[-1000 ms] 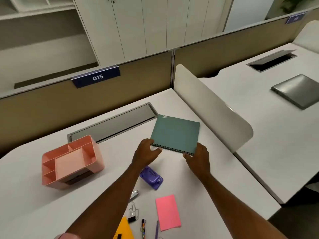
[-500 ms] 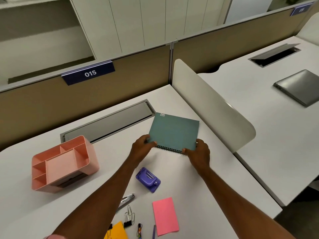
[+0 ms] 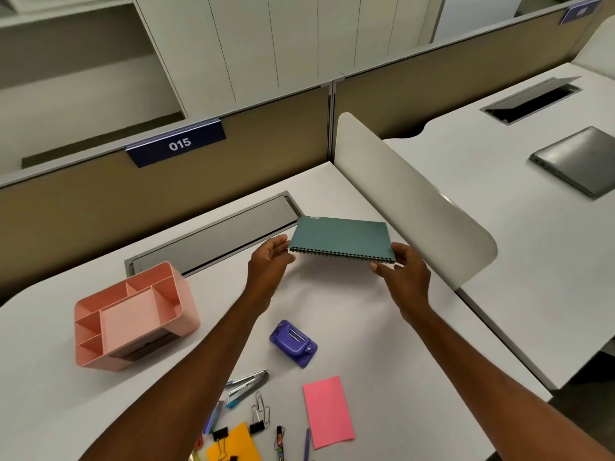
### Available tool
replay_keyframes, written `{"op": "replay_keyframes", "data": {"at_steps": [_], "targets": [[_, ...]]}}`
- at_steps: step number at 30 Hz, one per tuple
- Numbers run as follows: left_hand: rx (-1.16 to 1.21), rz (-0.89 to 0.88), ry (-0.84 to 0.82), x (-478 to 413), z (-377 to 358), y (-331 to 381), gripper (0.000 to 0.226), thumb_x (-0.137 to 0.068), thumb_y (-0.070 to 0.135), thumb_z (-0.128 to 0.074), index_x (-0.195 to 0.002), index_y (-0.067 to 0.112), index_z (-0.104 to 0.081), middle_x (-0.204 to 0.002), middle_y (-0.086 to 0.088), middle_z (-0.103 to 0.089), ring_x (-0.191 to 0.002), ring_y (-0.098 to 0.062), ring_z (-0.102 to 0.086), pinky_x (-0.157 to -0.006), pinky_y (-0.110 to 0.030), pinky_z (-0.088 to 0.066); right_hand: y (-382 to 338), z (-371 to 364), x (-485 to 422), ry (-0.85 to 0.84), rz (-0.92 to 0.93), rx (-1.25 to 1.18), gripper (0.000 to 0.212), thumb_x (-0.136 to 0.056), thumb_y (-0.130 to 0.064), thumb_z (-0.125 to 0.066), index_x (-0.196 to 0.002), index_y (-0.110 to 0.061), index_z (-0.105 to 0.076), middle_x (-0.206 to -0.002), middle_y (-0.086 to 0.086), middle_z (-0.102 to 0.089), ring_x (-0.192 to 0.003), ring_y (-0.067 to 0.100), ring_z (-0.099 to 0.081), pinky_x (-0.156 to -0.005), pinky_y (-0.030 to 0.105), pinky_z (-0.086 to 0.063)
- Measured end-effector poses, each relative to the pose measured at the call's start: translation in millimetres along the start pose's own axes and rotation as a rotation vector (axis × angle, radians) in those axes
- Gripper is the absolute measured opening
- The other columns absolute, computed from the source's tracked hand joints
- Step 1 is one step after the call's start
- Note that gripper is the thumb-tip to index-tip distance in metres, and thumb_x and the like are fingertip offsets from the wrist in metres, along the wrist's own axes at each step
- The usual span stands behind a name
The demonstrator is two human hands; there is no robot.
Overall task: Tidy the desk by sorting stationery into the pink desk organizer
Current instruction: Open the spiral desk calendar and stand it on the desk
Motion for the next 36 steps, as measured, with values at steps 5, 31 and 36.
{"op": "replay_keyframes", "data": {"at_steps": [5,31,36], "targets": [[-0.015,-0.089,0.019,4.9,4.1,17.3,0.047,-0.087,0.000,-0.067,-0.128,0.024,-0.067,-0.119,0.009,-0.072,-0.114,-0.008,-0.066,-0.096,-0.028,-0.055,-20.8,6.0,-0.6,0.063,0.037,-0.051,0.052,-0.074,-0.023,-0.089,-0.120,-0.028,-0.068,-0.113,-0.010,-0.071,-0.104,0.008,-0.067,-0.096,0.039,-0.057],[-0.003,-0.155,0.222,-13.3,30.6,47.4,0.015,-0.092,0.039,-0.071,-0.094,0.025,-0.077,-0.092,0.005,-0.079,-0.092,-0.013,-0.075,-0.091,-0.037,-0.060,-68.3,8.3,5.4,0.192,0.105,-0.139,0.042,-0.075,-0.033,-0.090,-0.107,-0.021,-0.067,-0.096,-0.009,-0.072,-0.087,0.004,-0.068,-0.066,0.008,-0.051],[-0.002,-0.165,0.274,-21.6,28.3,55.1,0.016,-0.093,0.039,-0.068,-0.091,0.025,-0.076,-0.088,0.006,-0.078,-0.090,-0.016,-0.075,-0.087,-0.041,-0.062,-64.4,5.7,2.8,0.219,0.106,-0.165,0.038,-0.076,-0.033,-0.089,-0.104,-0.021,-0.066,-0.094,-0.008,-0.074,-0.087,0.005,-0.070,-0.070,0.012,-0.055]]}}
Point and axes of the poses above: each hand's wrist, its own x-axis away from the middle knuckle, its own z-axis out of the back of the hand, y = z × x, the point moved 9 cm from there along -x, towards the middle knuckle
